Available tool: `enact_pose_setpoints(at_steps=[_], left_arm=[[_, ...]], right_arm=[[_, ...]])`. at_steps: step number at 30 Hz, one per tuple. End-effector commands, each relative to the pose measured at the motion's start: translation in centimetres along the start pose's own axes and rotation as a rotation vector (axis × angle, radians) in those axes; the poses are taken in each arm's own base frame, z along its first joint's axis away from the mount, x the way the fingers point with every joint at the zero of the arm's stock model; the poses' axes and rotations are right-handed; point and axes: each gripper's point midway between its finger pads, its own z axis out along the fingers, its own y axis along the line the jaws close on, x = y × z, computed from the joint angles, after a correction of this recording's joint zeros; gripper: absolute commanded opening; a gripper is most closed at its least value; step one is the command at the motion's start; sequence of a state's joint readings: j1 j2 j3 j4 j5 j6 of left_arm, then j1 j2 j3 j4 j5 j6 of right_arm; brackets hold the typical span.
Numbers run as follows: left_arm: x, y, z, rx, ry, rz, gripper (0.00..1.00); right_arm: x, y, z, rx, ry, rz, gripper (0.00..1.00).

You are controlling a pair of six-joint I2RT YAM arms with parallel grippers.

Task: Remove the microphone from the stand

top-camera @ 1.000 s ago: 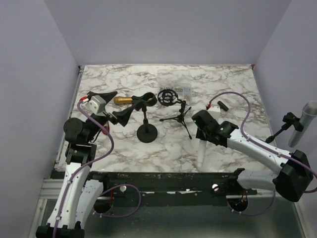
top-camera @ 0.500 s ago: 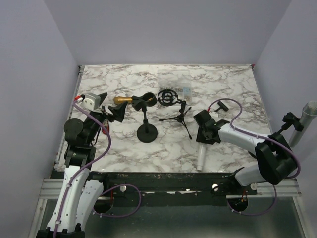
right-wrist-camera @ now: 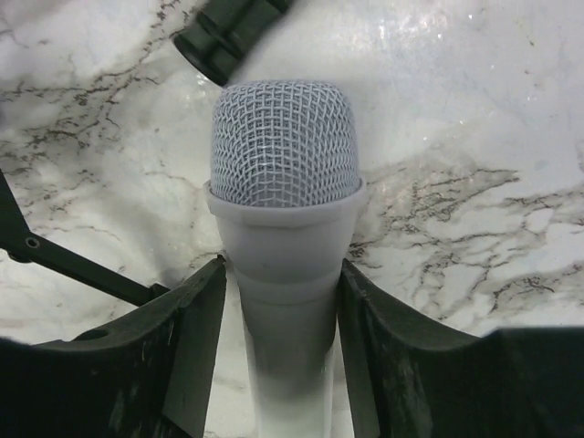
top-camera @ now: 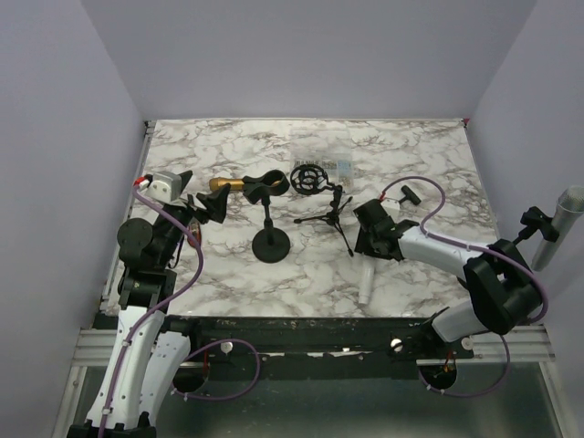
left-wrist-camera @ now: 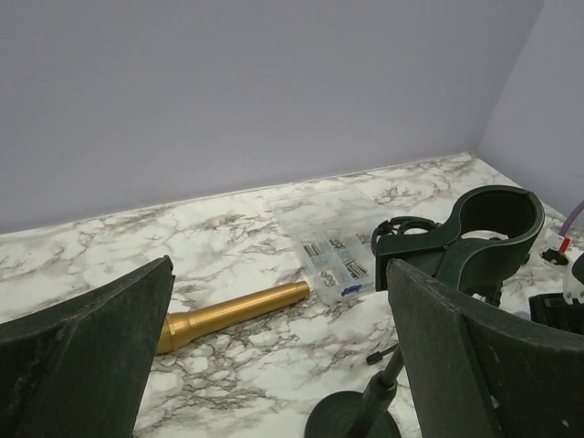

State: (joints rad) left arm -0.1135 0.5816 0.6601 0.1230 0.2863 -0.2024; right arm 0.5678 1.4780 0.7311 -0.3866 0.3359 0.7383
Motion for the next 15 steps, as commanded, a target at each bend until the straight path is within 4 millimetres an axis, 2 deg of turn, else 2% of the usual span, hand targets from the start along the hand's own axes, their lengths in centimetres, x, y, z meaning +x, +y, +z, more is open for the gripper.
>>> enact_pose_setpoints(at_steps=[1,9,12,15], left_arm=[[-1.1,0.3,-0.2,-0.027,-0.018,0.004,0.99],[-1.0,0.6,0.0,-0.049,-0.026,-0.036,0.98],[-1.3,-0.9,0.1,0.033,-0.035,-0.037,0.98],[-1.8,-3.5,-0.3,0.186,-0.058,-0.016,0.98]], right_arm=[[3.6,-1.7,1.7,0.043,0.097,0.0,0.56],[2.7,-0.9,0.9,0.002,0.072,-0.005,0.69],[1.2,-0.5,0.0,-0.015,0.028,-0.004,0.75],[-0.6,0.0,-1.3,-0.041,-0.031,-0.012,0.84]])
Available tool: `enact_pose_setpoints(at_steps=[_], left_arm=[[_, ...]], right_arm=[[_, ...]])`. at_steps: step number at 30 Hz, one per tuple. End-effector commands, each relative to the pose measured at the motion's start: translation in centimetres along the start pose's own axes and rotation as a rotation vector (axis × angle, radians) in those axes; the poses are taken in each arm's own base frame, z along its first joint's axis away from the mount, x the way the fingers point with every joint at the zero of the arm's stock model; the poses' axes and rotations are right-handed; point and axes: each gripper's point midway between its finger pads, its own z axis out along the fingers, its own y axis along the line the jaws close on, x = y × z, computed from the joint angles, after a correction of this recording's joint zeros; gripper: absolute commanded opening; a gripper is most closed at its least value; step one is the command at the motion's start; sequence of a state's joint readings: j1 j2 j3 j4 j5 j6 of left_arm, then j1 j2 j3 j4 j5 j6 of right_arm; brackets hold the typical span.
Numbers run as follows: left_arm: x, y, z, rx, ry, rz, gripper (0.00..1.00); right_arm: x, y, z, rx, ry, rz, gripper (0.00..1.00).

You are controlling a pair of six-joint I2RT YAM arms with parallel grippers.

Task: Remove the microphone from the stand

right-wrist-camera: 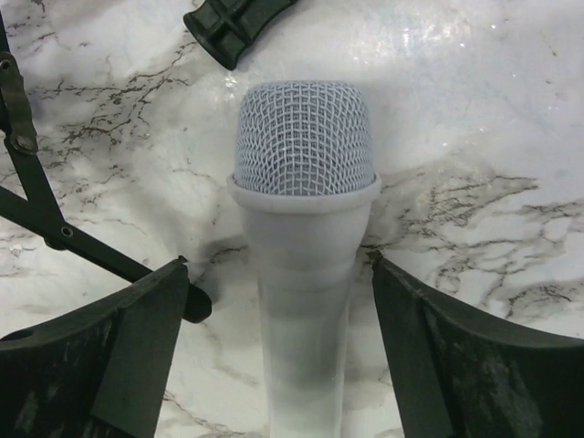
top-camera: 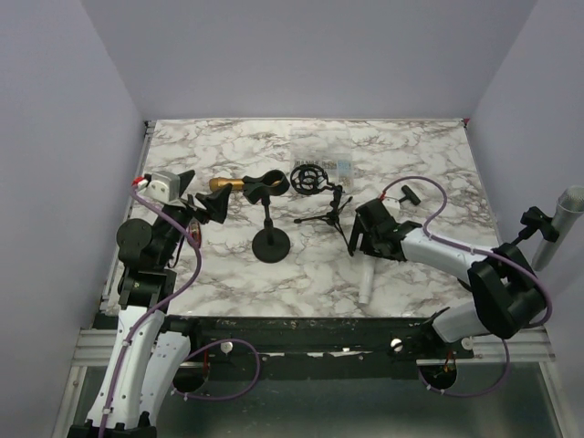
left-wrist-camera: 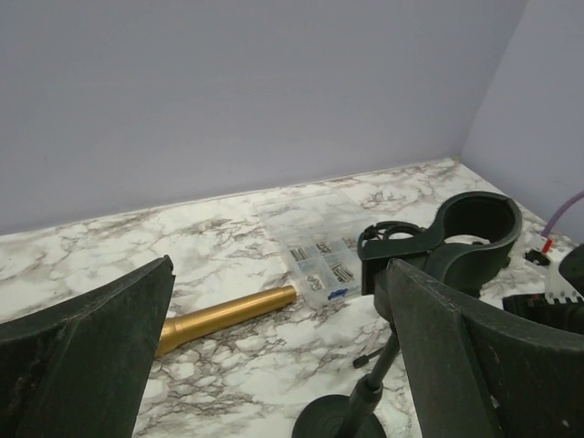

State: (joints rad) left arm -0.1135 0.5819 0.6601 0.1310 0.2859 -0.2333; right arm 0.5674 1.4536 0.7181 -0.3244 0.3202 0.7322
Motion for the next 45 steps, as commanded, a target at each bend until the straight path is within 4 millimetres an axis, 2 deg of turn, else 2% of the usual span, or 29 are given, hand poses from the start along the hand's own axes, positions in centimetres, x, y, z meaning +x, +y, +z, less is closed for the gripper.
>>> enact_pose_setpoints(at_steps=[1,6,12,26,33,40,45], left_arm=[[-1.4,-4.2,-0.4,0.228,-0.048,0.007,0.96],[-0.9,-6.1,0.4,0.339,-0.025,-0.078,0.96],[-0.1,-5.7,2.1,0.325,0.035,-0.184,0.99],[1.1,-6.0,4.2,0.369,0.104,-0.277,0.99],[3.7,-5.6,4.7,0.354,0.206,-0.305,0.99],[7.5,-4.2,3.4,0.249,0.328,-0.157,0.98],[8.2,-4.0,3.4,0.24,0.36,-0.13,0.97]], right_arm=[[-0.4,-0.9,-1.5,0.005,-0.009,-0.032,0.87],[-3.4,0.1,-4.2,-0.062,-0.113,-0.042,1.0],[-5.1,0.6,-6.3,-0.12,-0.182,-0.059,1.0],[-4.4,0.9,-6.3,-0.149,-0.157,-0.076,1.0],[-4.2,0.9,-6.4,-0.16,-0.16,-0.073,1.0],[-4.4,0.8,-6.7,-0.168,-0.175,-0.067,1.0],[-4.6,1.1,-7.0,-0.181,-0.178,-0.074,1.0]])
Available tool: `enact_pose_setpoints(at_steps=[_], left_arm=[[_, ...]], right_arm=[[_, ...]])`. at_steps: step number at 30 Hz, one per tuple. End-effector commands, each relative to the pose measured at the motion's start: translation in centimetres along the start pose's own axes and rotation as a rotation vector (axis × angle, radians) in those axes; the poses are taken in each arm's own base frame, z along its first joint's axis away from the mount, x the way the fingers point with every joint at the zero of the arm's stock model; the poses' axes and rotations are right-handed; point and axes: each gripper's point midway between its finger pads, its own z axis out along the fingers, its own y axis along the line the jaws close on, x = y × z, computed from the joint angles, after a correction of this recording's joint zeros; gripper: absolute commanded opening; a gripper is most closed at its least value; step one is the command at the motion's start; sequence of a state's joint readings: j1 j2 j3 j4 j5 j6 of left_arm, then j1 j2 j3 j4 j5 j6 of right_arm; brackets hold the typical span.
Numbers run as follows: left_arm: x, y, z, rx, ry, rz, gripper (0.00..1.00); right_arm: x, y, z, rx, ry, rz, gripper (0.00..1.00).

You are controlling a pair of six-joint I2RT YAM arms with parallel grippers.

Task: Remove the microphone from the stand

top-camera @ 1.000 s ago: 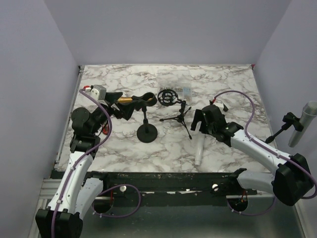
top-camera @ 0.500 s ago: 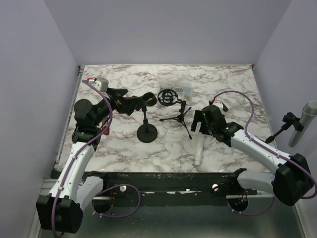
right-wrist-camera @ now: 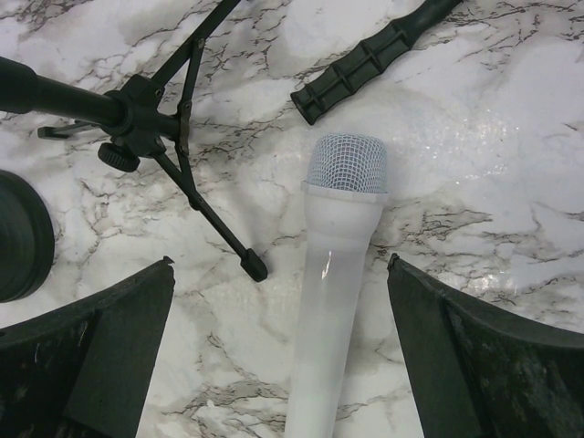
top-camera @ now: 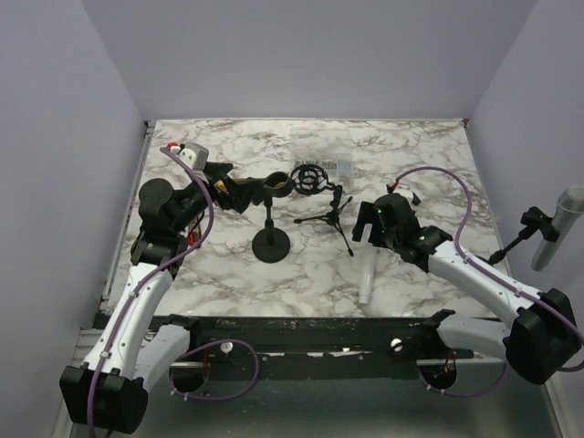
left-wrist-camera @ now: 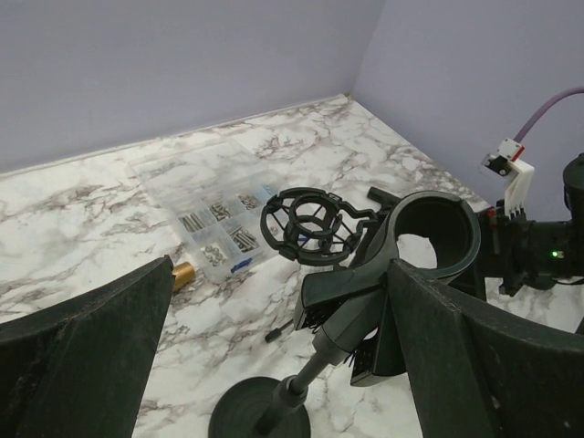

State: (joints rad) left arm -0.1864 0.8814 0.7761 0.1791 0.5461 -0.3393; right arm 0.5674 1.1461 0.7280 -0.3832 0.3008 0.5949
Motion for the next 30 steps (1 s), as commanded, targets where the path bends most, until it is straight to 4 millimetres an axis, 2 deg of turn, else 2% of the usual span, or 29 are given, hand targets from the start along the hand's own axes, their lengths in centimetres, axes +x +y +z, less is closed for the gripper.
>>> enact_pose_setpoints(at_steps=[1,5,9,12,16,19,23,26,30], left_arm=[[4.7,1.9,-0.6,-0.078,0.171,0.012,0.96],[5.9,3.0,-1.0,-0.134,0.244,0.009,0.96],[6.0,3.0,-1.2,-0.132,0.26,0.016,0.95],[5.7,2.8,-1.3,-0.13,0.245,0.024,0.96],[4.6,2.8,-1.7,-0.154,0.206,0.05,0.99],[4.1,2.6,-2.0,-0.15,0.18,0.07,0.98],[4.1,2.8,-2.1,-0.167,0.197,0.068,0.98],[3.3,2.8,-2.3,-0.181,0.167,0.076,0.98],[1.9,2.3,-2.8,-0.181,0.099,0.103,0.98]], right_arm=[[0.0,0.2,-0.2,-0.022,0.005,-0.021,1.0],[-1.3,1.5,-1.0,-0.075,-0.008,-0.046,1.0],[-4.8,4.7,-3.4,-0.207,-0.061,-0.056,1.0],[-7.9,8.9,-6.0,-0.387,-0.098,-0.042,1.0],[-10.5,15.3,-10.1,-0.688,-0.083,0.006,1.0],[-11.8,19.2,-13.0,-0.837,-0.1,0.033,1.0],[-12.6,23.0,-15.6,-0.927,-0.121,0.034,1.0],[-12.6,24.8,-15.8,-0.97,-0.113,0.068,1.0],[-11.8,26.9,-14.1,-0.955,-0.067,0.092,1.0]])
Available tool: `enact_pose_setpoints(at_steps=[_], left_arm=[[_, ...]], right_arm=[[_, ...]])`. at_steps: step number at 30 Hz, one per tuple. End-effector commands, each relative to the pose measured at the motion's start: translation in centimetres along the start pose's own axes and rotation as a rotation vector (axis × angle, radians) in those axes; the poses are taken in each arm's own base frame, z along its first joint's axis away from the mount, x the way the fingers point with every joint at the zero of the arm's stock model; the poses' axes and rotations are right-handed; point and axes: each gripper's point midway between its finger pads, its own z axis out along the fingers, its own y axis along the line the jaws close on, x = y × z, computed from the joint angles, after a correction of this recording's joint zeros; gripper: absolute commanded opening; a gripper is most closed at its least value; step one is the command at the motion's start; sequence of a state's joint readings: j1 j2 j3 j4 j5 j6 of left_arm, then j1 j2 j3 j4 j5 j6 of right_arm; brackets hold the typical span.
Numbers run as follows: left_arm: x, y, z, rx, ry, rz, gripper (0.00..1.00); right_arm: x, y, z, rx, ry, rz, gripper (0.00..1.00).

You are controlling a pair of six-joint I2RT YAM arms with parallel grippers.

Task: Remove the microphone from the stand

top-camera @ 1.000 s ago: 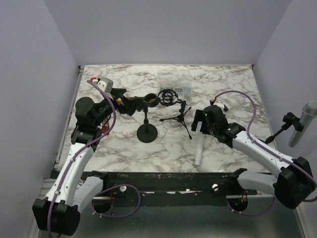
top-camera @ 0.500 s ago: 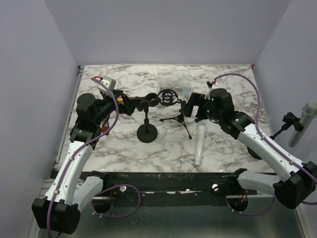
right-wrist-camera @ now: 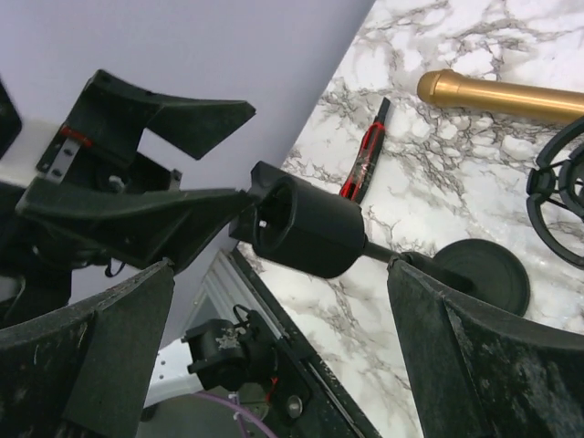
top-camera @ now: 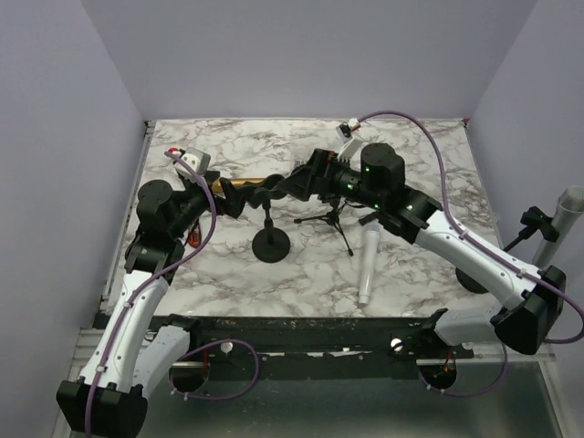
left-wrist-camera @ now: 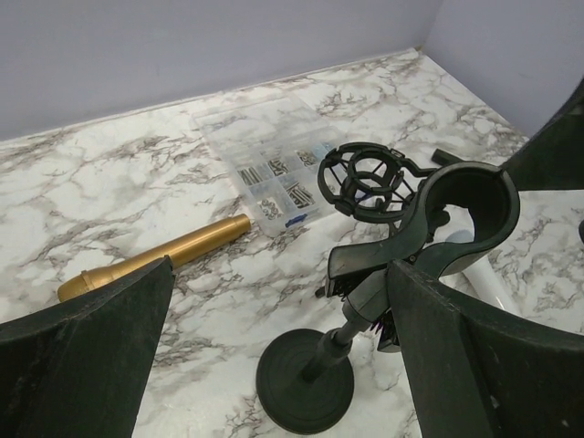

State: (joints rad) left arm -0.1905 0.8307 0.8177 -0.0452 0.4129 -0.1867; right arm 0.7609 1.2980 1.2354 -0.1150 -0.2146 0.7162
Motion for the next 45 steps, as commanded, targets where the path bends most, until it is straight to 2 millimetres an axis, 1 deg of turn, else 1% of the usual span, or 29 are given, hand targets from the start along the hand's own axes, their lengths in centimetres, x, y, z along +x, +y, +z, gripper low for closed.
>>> enact_pose_setpoints(at_steps=[1,3,6,8,10,14,19,22,26,31,32,38,41,45], left_arm=[[0.6,0.1,-1.2,-0.033,-0.006,0.018,0.98],[-0.1,0.3,-1.7,-0.053,-0.049,0.032,0.99],[-1.1,0.5,-2.7,-0.089,-0.11,0.055,0.98],[-1.4,0.5,-3.1,-0.1,-0.131,0.062,0.99],[-2.1,0.5,-3.5,-0.108,-0.168,0.074,0.99],[-2.5,0.9,-4.1,-0.142,-0.194,0.083,0.98],[-2.7,1.0,-4.4,-0.152,-0.206,0.09,0.98],[-2.7,1.0,-4.4,-0.155,-0.207,0.09,0.98],[-2.7,1.1,-4.5,-0.159,-0.208,0.092,0.98],[-2.7,1.2,-4.5,-0.167,-0.21,0.092,0.98],[-2.7,1.2,-4.5,-0.168,-0.21,0.091,0.98],[-2.6,1.3,-4.5,-0.171,-0.208,0.091,0.99],[-2.5,1.3,-4.5,-0.171,-0.205,0.09,0.99],[-2.5,1.4,-4.4,-0.174,-0.203,0.089,0.99]], right_arm=[[0.3,1.2,2.7,-0.027,0.01,0.058,1.0],[0.7,0.7,3.5,0.0,0.01,0.074,1.0],[1.1,-0.7,4.4,0.052,0.001,0.085,1.0],[1.5,-1.4,5.0,0.075,0.0,0.094,1.0],[1.9,-1.8,5.7,0.08,0.007,0.11,1.0],[2.6,-2.8,6.6,0.107,0.014,0.128,1.0],[3.2,-3.8,6.8,0.131,0.006,0.147,0.98],[4.0,-4.6,6.9,0.151,0.021,0.155,0.96],[5.4,-5.6,6.4,0.174,0.044,0.162,0.95],[7.8,-7.6,5.7,0.225,0.078,0.173,0.95],[8.0,-7.7,5.9,0.218,0.073,0.172,0.95],[10.6,-9.5,6.3,0.252,0.115,0.174,0.94],[11.2,-9.9,6.5,0.261,0.128,0.152,0.94],[12.2,-11.1,6.6,0.313,0.143,0.13,0.95]])
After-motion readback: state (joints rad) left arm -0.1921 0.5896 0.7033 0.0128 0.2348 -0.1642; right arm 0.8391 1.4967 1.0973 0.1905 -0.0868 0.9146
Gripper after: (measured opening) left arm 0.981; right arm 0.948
